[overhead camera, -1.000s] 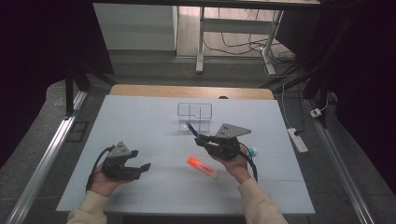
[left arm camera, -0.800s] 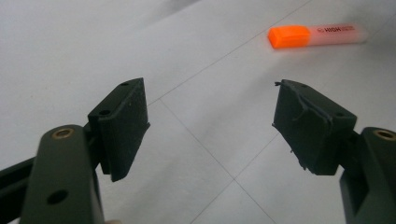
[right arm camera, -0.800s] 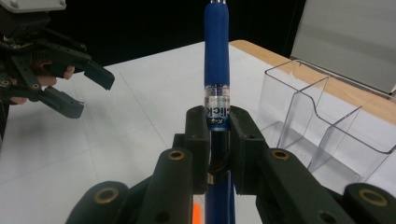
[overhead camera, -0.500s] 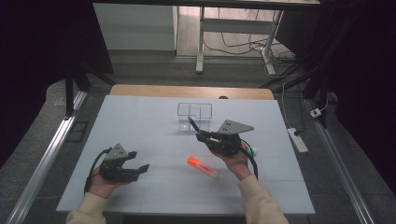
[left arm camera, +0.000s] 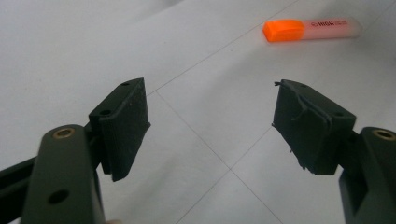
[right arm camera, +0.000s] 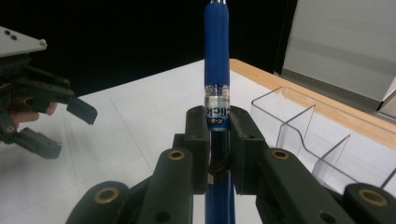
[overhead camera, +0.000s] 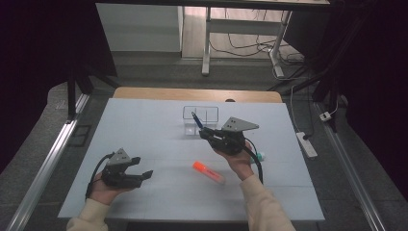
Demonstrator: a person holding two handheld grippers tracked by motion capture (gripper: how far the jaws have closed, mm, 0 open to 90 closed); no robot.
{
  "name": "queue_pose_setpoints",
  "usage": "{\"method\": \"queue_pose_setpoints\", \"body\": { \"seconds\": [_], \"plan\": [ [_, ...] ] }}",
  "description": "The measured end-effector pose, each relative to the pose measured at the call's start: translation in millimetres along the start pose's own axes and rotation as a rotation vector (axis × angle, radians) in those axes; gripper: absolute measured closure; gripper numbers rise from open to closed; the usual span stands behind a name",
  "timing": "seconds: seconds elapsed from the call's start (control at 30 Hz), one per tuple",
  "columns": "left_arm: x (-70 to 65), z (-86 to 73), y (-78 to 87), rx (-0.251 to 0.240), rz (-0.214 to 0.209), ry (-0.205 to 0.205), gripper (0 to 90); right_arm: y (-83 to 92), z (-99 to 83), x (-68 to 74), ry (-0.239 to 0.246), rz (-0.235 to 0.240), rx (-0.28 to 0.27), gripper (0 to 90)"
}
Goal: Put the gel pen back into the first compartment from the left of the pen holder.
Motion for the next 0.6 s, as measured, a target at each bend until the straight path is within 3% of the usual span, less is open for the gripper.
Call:
{"method": "queue_pose_setpoints", "body": {
  "seconds": [0.33, 0.6],
  "plan": [
    [1.3, -2.6, -1.8, 0.013, -0.008, -0.001, 26.3, -12.6, 17.0, -7.0, -0.026, -0.008, -0.040, 79.2],
    [3.8, -3.8, -1.3, 0.011, -0.007, 0.007, 26.3, -32.9, 33.6, -14.2, -0.048, -0.015, -0.082, 79.1]
  ]
}}
Point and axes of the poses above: each handheld gripper's, and its own axes: y roughly backward along the jaws, z roughly out of its top, x roughly to its left, the point moved 6 cm from there along -y, roughly forward along the jaws, and after that the axes turned 12 degrees about -y, right-handed, at the moved point
